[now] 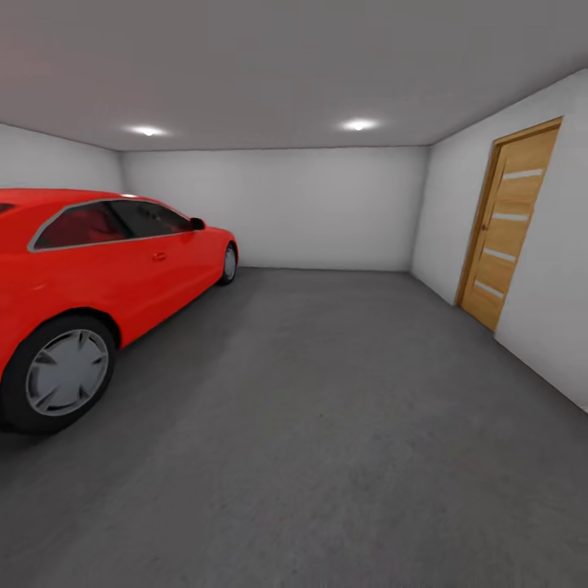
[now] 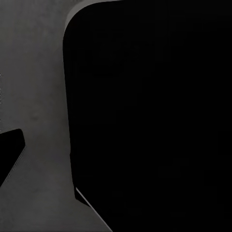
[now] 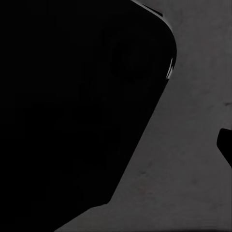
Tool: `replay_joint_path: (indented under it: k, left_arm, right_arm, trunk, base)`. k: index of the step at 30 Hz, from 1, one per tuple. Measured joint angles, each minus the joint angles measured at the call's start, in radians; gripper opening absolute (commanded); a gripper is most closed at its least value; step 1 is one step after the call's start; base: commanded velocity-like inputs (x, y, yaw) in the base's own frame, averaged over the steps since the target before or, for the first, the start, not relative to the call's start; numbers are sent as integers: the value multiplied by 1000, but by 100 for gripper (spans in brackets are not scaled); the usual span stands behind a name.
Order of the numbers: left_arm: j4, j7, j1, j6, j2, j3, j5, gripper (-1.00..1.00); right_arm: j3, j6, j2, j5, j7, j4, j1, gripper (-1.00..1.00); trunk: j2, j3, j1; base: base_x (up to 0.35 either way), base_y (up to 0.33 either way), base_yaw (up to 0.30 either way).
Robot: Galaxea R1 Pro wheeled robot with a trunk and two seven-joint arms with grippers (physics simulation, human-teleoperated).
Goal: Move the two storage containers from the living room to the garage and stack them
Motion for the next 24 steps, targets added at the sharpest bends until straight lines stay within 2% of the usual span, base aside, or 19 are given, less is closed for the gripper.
replay_joint_path:
  k: [14,24]
  left_arm:
    - [0,-1,0,0,-9,-5,2,100]
    - [0,5,0,1,-6,-8,6,100]
  right_arm:
    - [0,0,0,0,0,0,0,100]
    - [0,0,0,0,0,0,0,100]
  trunk:
    - [0,0,0]
    - [0,0,-1]
  base:
    - [4,0,-293]
    - [281,0,-293]
